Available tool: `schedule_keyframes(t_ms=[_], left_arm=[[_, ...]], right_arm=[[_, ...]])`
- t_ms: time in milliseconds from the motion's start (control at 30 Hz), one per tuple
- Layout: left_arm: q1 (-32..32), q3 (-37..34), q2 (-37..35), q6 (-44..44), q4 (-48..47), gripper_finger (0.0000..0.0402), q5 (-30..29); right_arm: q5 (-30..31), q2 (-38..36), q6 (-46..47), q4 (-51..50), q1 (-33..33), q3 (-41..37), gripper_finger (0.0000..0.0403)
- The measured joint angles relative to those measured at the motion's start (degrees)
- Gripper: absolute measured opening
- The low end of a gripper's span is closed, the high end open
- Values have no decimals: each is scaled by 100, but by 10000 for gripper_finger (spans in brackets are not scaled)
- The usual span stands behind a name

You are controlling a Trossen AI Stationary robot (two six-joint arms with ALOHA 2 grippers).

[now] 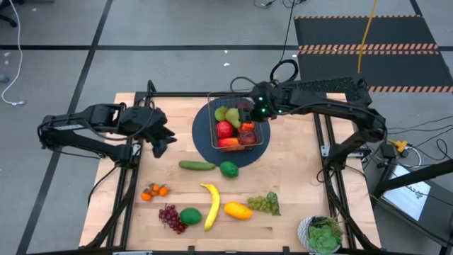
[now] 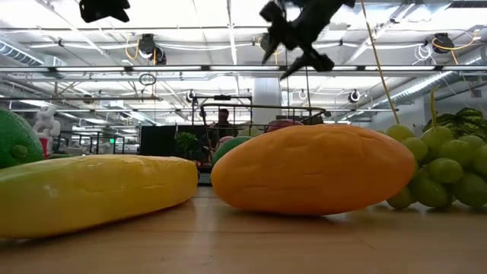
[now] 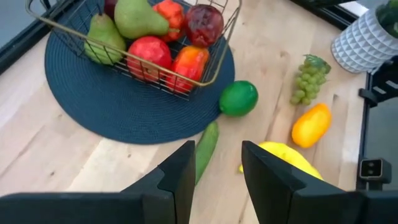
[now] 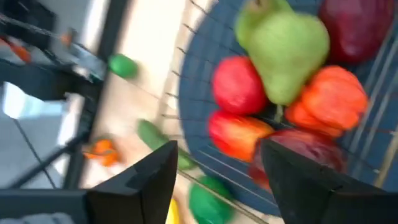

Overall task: Build produce basket
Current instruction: Put the red mango into the gold wire basket

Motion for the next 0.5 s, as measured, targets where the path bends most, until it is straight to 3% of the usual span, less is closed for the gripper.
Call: schedule_keyframes(t_ms=[233,500], left_arm=[[2,0,-22,397,12,131,-2],[2,0,-15,454,58,131,-2]], right_arm=[[426,-704,291,588,456,0,235],[1546,-1222,64,609,1221,2,235]])
